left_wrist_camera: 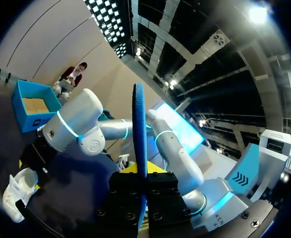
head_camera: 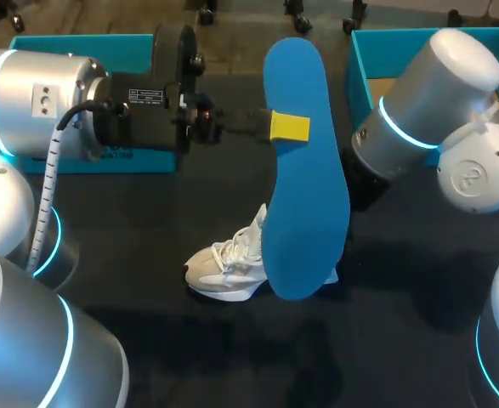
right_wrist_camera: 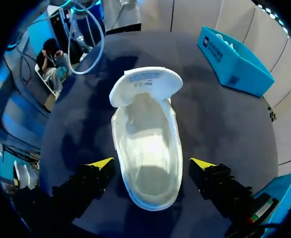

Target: Take the shoe out of the shoebox, open the shoe tongue, remove and reinsert the insole, then place the shoe into the shoebox

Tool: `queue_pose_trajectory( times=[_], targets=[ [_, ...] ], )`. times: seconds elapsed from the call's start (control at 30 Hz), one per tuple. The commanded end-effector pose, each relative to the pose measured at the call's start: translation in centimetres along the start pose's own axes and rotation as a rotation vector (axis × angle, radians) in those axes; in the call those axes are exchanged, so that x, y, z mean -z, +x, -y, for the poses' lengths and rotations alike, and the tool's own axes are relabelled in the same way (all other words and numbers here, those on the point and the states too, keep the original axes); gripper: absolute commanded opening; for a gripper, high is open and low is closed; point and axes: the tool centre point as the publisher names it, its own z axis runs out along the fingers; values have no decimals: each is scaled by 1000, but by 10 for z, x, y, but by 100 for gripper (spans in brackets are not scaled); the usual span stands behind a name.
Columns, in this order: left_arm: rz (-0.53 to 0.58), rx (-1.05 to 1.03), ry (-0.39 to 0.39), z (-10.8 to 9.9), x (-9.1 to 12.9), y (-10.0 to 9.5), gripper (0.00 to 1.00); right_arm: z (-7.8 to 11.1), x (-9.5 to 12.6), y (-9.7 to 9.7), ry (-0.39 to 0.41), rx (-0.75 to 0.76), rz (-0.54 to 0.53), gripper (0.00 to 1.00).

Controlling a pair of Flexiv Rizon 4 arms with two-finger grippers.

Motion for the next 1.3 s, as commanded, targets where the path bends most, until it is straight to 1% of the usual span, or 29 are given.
queue_pose_trajectory(
  times=[0.03, 0.4, 0.43, 0.47, 0.5, 0.63, 0.67, 0.83, 0.97, 1.0, 1.03, 1.3],
  targets=[
    [0, 0, 6, -3, -1, 1, 0, -4, 1, 3, 83, -1, 6, 100],
    [0, 0, 6, -3, -1, 1, 0, -4, 1, 3, 83, -1, 6, 100],
    [0, 0, 6, -3, -1, 1, 0, -3, 5, -1, 137, 16, 11, 100],
    [0, 0, 6, -3, -1, 1, 0, -3, 7, -3, 158, 35, 11, 100],
    [0, 0, 6, -3, -1, 1, 0, -4, 11, -6, 173, 62, 36, 100],
    [0, 0, 6, -3, -1, 1, 0, -9, 19, -14, 244, 106, 42, 100],
    [0, 0, 6, -3, -1, 1, 0, -10, 19, -15, 241, 118, 41, 100],
    [0, 0, 6, -3, -1, 1, 0, -13, 22, -19, 284, 156, 27, 100],
    [0, 0, 6, -3, -1, 1, 0, -14, 22, -17, 335, 159, 33, 100],
    [0, 0, 6, -3, -1, 1, 0, -14, 20, -16, 367, 150, 10, 100],
    [0, 0, 6, -3, -1, 1, 0, -15, 19, -16, 378, 146, 7, 100],
    [0, 0, 6, -3, -1, 1, 0, -14, 16, -10, 393, 165, 19, 100]
  ],
)
